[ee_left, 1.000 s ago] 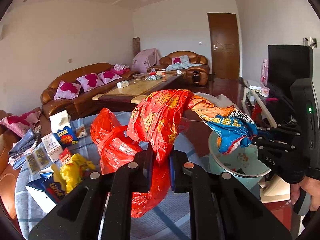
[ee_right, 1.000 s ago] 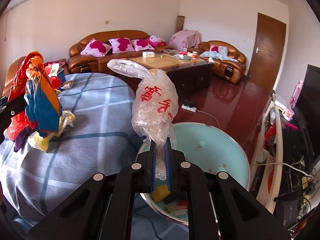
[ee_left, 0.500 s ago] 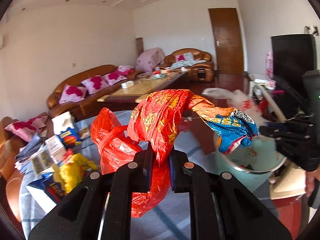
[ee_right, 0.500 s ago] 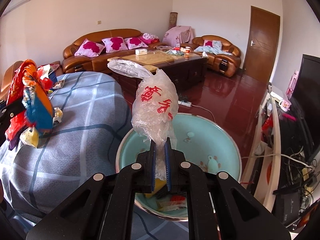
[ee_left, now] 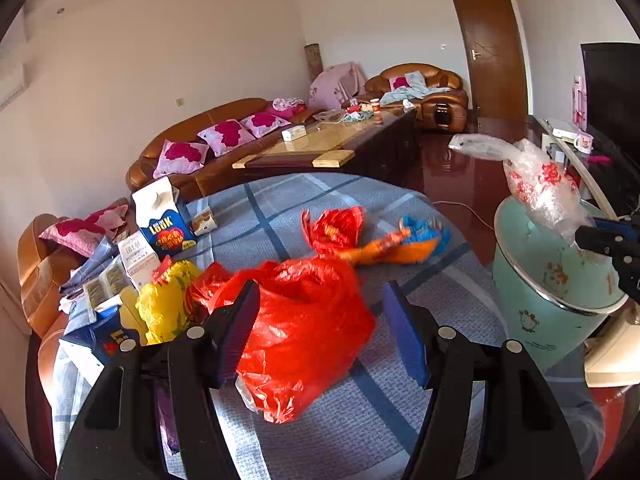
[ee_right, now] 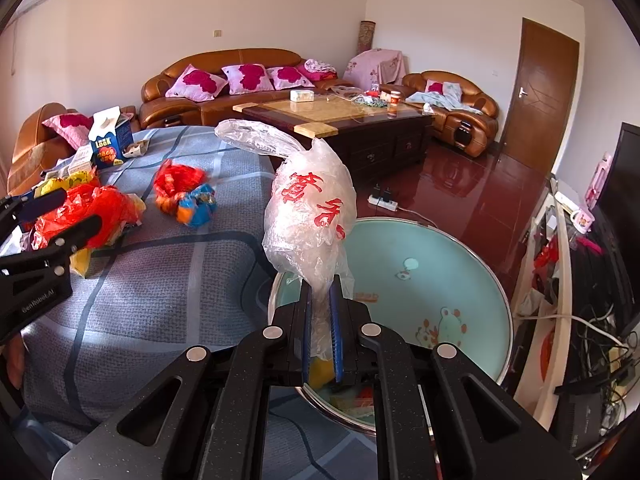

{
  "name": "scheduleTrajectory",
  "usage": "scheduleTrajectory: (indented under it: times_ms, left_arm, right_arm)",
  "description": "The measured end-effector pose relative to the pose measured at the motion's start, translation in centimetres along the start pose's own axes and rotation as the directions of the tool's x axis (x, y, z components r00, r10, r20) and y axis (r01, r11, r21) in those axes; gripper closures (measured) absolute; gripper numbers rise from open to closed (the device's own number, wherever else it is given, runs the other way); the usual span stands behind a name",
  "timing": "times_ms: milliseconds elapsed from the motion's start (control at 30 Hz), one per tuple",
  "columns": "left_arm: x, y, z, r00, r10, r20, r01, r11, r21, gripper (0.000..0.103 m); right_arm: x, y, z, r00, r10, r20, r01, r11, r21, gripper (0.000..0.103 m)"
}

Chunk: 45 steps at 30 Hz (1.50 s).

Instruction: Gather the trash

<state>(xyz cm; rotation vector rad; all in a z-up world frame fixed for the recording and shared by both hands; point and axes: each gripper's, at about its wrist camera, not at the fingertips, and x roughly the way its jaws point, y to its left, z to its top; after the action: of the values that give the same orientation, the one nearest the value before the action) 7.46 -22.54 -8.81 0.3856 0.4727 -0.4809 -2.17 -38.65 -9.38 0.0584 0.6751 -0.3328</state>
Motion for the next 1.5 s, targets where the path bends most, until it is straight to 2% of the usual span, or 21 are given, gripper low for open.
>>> scheduleTrajectory:
  times_ms: [200,333,400,467,533,633,733,800,833,867,933,1000,1200,1333,1500]
  left_arm:
    - [-0.8,-0.8,2.5,0.998,-0.054,0.026,0.054,0.998,-0.033,0.04]
    - [1.1,-2.4,4.2,0.994,-0.11,-0.008,0.109,0.992,-0.064,0.04]
    - [1.9,-3.4,4.5,0.993,-0.11,-0.028,0.109,0.993,-0.054,0.04]
    - [1.5,-4.0,4.2,0.995,-0.093,-0.026,0.092,0.995,-0.032,0.04]
    - [0.4,-3.6,3.4,1.0,-0.03,-0.002,0.03,0.999,-0.012,0.039]
    - [-0.7,-1.8,2.0,0.999,0.042,0.002,-0.042,0.998,-0.047,0.037]
    - [-0.3,0.4,1.2,0.995,0.085,-0.049,-0.09,0.991,-0.099,0.033]
    - [1.0,1.6,0.8,0.992,0.071,-0.101,-0.085,0.986,-0.142,0.034]
    - [1.7,2.2,0.5,0.99,0.033,-0.137,-0.056,0.983,-0.173,0.037]
    - [2.1,2.7,0.3,0.988,-0.001,-0.154,-0.03,0.98,-0.197,0.056]
    - [2.4,3.2,-0.2,0.982,-0.068,-0.175,0.028,0.975,-0.222,0.082]
    - [1.8,3.4,-0.2,0.986,-0.069,-0.149,0.035,0.976,-0.215,0.095]
    - [-2.0,3.5,2.7,1.0,-0.025,0.0,0.024,0.985,-0.172,0.097]
    - [-2.8,0.9,4.7,0.995,-0.085,0.05,0.09,0.99,-0.11,0.097]
    - [-2.1,-4.0,5.6,0.985,-0.166,0.05,0.167,0.986,-0.02,0.097]
  right_arm:
    - [0.4,-1.1,-0.3,1.0,-0.015,-0.008,0.016,1.0,0.022,0.094]
    - [0.6,-2.2,-0.3,0.999,-0.035,-0.015,0.035,0.999,0.042,0.094]
    - [0.7,-2.7,-0.3,0.999,-0.038,-0.017,0.039,0.998,0.053,0.094]
    - [0.8,-3.2,-0.5,0.999,-0.035,-0.02,0.037,0.997,0.065,0.094]
    - [1.1,-3.4,-0.7,0.999,-0.031,-0.027,0.033,0.997,0.071,0.094]
    - [1.7,-3.4,-1.1,0.999,-0.02,-0.039,0.022,0.997,0.073,0.094]
    - [2.3,-2.9,-1.6,0.999,-0.006,-0.053,0.01,0.998,0.067,0.094]
    - [2.4,-2.4,-1.8,0.998,0.001,-0.058,0.002,0.998,0.057,0.094]
    - [2.3,-2.2,-1.7,0.998,0.004,-0.057,-0.001,0.999,0.049,0.094]
    - [2.2,-2.1,-1.7,0.999,0.003,-0.053,-0.001,0.999,0.046,0.094]
    - [1.9,-2.1,-1.5,0.999,-0.001,-0.044,0.003,0.999,0.045,0.094]
    - [1.6,-2.4,-1.4,0.999,-0.006,-0.038,0.008,0.999,0.052,0.094]
    - [1.1,-3.4,-1.2,0.999,-0.027,-0.046,0.03,0.997,0.065,0.094]
    - [0.8,-4.3,-1.3,0.997,-0.05,-0.051,0.054,0.995,0.083,0.094]
    - [1.0,-5.6,-1.4,0.994,-0.095,-0.063,0.101,0.989,0.104,0.094]
